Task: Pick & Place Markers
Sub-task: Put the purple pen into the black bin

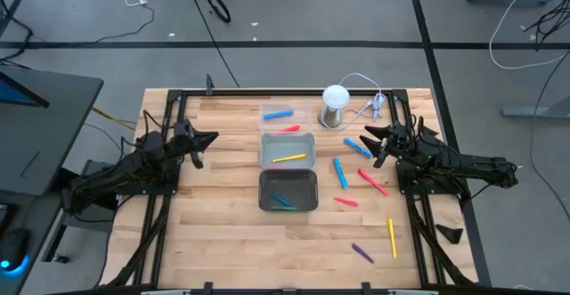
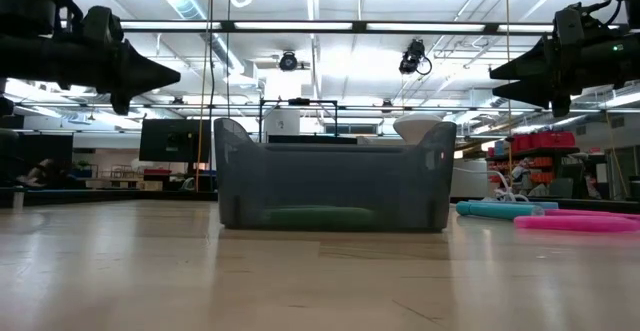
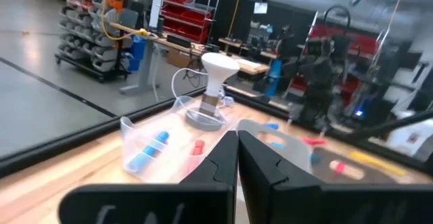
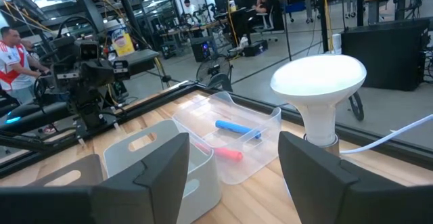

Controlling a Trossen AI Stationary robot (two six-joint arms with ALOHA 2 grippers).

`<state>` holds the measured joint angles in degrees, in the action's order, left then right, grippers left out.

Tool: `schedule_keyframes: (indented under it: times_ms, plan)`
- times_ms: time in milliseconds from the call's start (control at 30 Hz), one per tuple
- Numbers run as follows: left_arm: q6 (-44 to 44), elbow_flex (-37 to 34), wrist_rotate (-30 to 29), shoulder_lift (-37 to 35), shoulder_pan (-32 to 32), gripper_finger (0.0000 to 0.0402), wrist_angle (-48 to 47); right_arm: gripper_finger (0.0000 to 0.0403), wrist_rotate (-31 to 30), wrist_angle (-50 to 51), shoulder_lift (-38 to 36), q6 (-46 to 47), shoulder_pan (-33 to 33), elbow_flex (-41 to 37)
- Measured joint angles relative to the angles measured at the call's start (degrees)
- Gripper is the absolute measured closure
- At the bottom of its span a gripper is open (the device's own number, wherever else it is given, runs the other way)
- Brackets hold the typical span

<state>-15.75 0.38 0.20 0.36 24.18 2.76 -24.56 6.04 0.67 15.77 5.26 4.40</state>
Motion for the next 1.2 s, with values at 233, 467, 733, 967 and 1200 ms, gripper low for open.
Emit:
schedule_keyframes:
  times_ms: [233,467,733,967,1200]
  plan:
    - [-0.09,0.0,-0.02,-0.02,0.0,0.0387,0.82,0.0172,0.0,0.0,0.0,0.0,0.0,0.0]
    - [-0.11,0.0,-0.04,0.0,0.0,0.0387,1.12,0.0172,0.0,0.0,0.0,0.0,0.02,0.0]
    - [-0.11,0.0,-0.1,0.0,-0.02,0.0387,1.15,0.0172,-0.6,-0.75,0.0,0.0,0.04,0.0]
    - [-0.08,0.01,-0.15,0.0,-0.02,0.0387,1.19,0.0172,-2.82,-2.68,-0.02,0.08,0.04,-0.02]
    - [-0.09,0.02,-0.15,0.0,-0.02,0.0387,1.21,0.0172,-2.93,-2.58,-0.02,2.43,0.02,-0.02]
